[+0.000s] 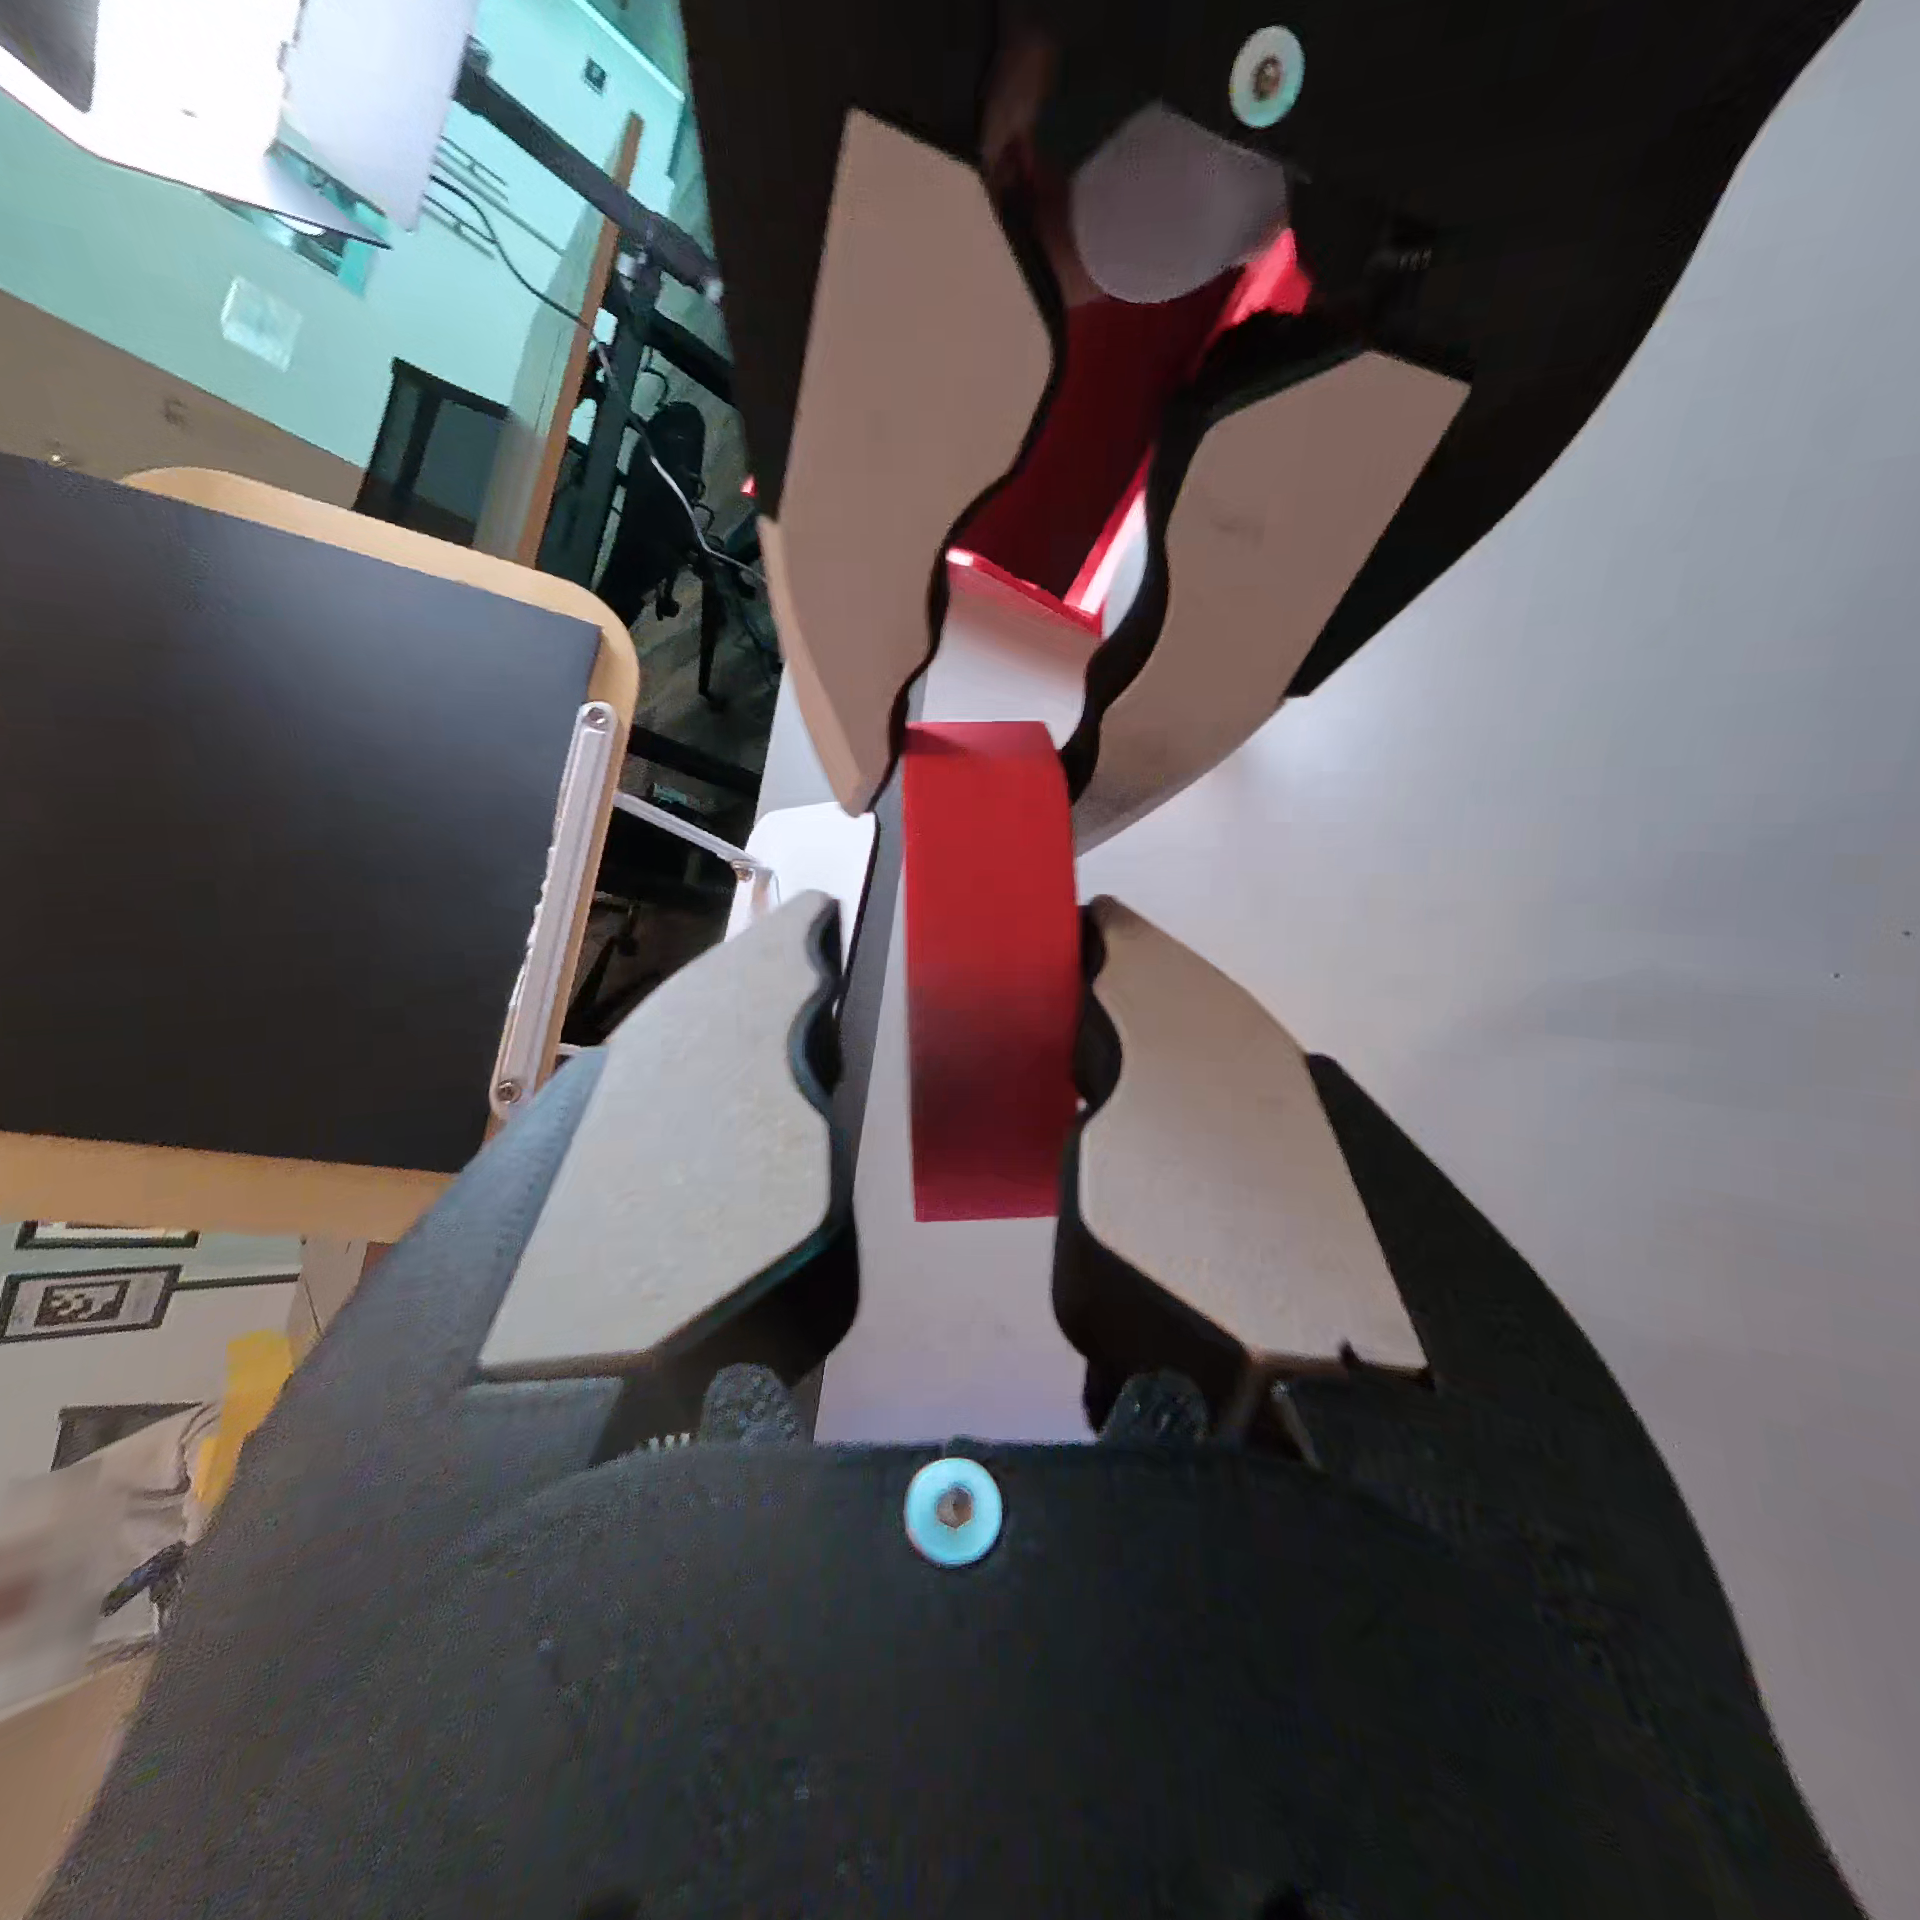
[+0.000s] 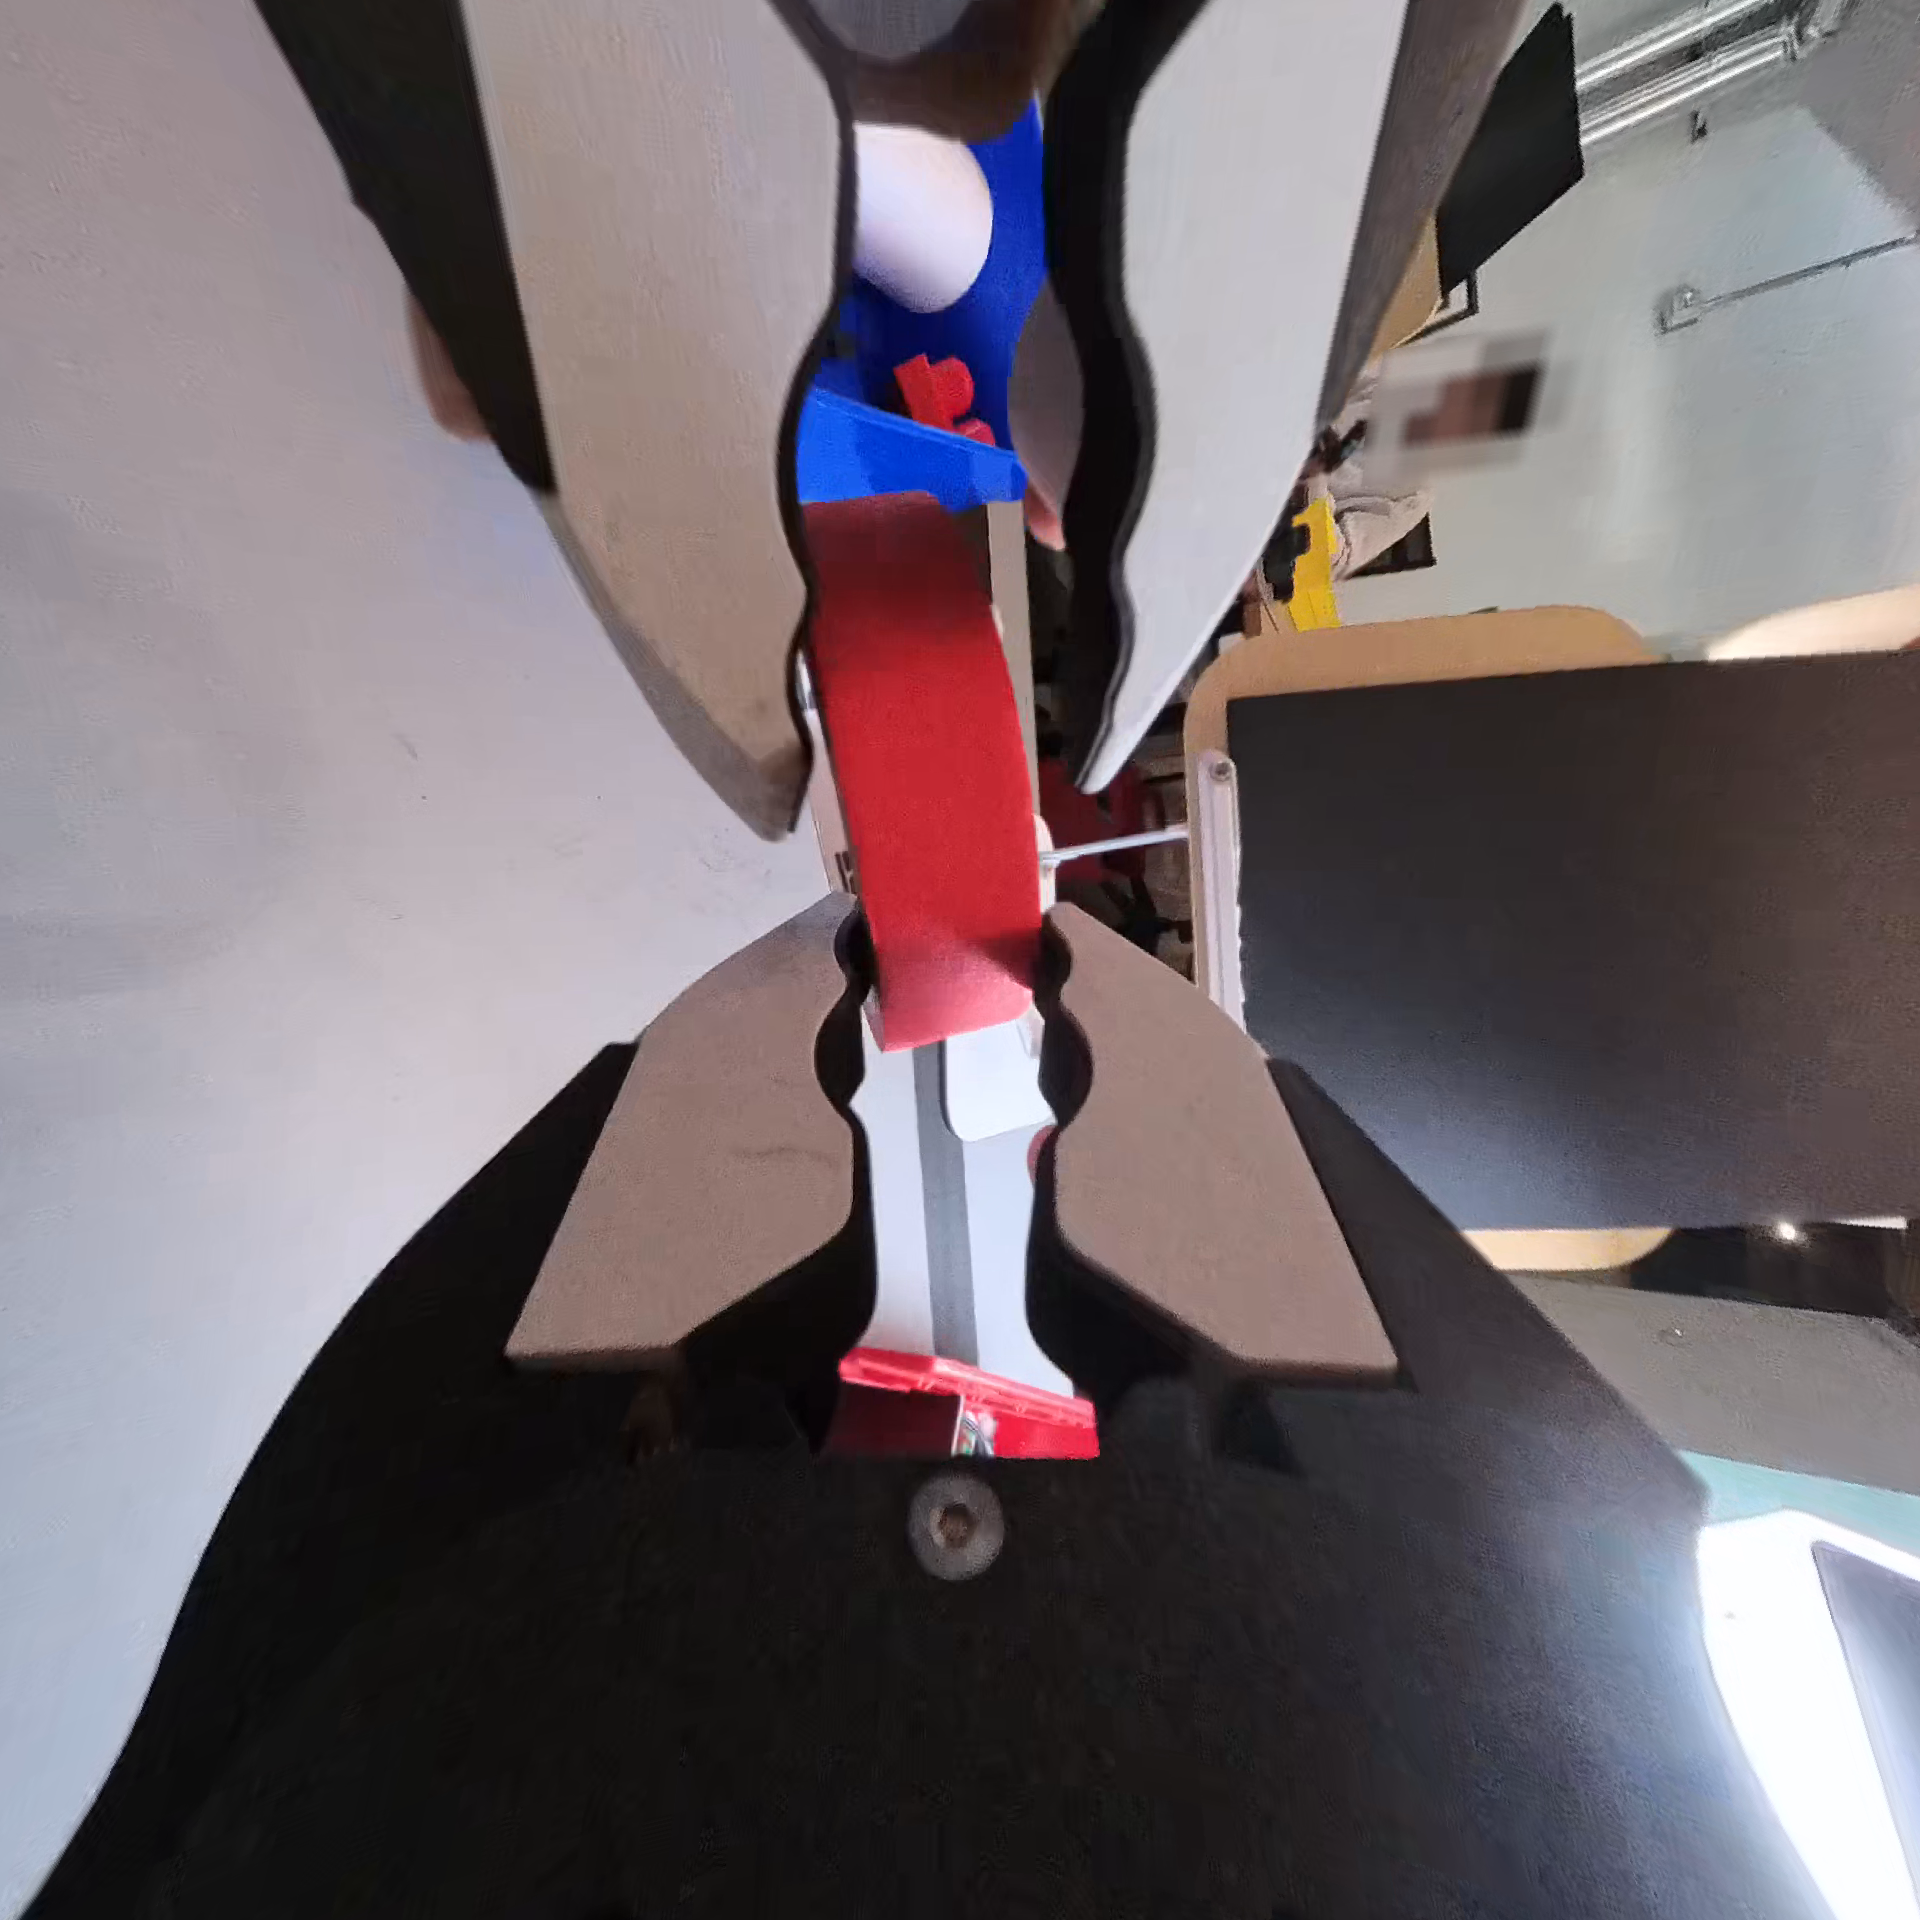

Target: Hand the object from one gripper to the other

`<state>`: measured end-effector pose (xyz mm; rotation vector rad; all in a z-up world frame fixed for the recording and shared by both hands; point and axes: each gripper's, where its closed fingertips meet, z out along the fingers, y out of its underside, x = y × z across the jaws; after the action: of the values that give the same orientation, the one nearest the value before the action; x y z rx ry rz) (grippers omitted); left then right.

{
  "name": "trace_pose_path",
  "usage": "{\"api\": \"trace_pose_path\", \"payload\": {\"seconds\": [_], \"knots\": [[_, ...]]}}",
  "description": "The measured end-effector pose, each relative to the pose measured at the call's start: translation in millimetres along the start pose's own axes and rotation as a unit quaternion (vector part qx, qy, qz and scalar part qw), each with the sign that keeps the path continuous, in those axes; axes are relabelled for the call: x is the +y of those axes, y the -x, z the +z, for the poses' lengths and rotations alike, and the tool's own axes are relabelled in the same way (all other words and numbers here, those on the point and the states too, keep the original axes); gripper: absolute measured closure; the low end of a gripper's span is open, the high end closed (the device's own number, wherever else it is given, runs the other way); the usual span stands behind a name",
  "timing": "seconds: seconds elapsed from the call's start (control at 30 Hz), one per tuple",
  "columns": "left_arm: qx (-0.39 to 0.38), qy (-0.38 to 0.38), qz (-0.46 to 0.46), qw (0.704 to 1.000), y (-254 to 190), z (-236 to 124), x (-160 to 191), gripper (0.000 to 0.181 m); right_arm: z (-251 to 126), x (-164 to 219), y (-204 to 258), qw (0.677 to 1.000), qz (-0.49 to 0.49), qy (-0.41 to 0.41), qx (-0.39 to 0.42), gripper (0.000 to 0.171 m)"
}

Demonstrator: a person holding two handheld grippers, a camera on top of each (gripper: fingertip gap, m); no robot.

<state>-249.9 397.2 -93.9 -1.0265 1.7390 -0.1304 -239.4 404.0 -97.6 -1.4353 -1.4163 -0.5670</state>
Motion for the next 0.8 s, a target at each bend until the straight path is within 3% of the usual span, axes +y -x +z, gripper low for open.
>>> {"api": "trace_pose_path", "payload": {"seconds": [0.03, 0.13, 0.27, 0.43, 0.57, 0.63, 0.67, 0.8], "knots": [[0.005, 0.006, 0.008, 1.0, -3, 2, 2, 0.152, 0, -1, 1, 1.0, -0.004, 0.004, 0.002, 0.142], [0.005, -0.009, 0.008, 1.0, -2, -1, -3, 0.153, -4, -4, -3, 1.0, -0.001, -0.006, 0.006, 0.141], [0.018, -0.112, -0.017, 0.993, 5, -27, -25, 0.153, -30, -17, -13, 0.984, 0.112, -0.13, -0.042, 0.129], [0.021, -0.219, -0.041, 0.975, 15, -67, -57, 0.153, -58, -4, -28, 0.936, 0.227, -0.253, -0.094, 0.115], [0.031, -0.251, -0.037, 0.967, 10, -78, -72, 0.153, -55, -16, -17, 0.895, 0.261, -0.333, -0.142, 0.12], [0.041, -0.254, -0.035, 0.966, 6, -77, -74, 0.153, -58, -34, -14, 0.876, 0.264, -0.375, -0.152, 0.13], [0.044, -0.259, -0.038, 0.964, 5, -76, -74, 0.153, -58, -41, -16, 0.871, 0.266, -0.388, -0.139, 0.139], [0.024, -0.224, -0.052, 0.973, 14, -68, -60, 0.153, -57, -36, -24, 0.878, 0.269, -0.379, -0.118, 0.142]]}}
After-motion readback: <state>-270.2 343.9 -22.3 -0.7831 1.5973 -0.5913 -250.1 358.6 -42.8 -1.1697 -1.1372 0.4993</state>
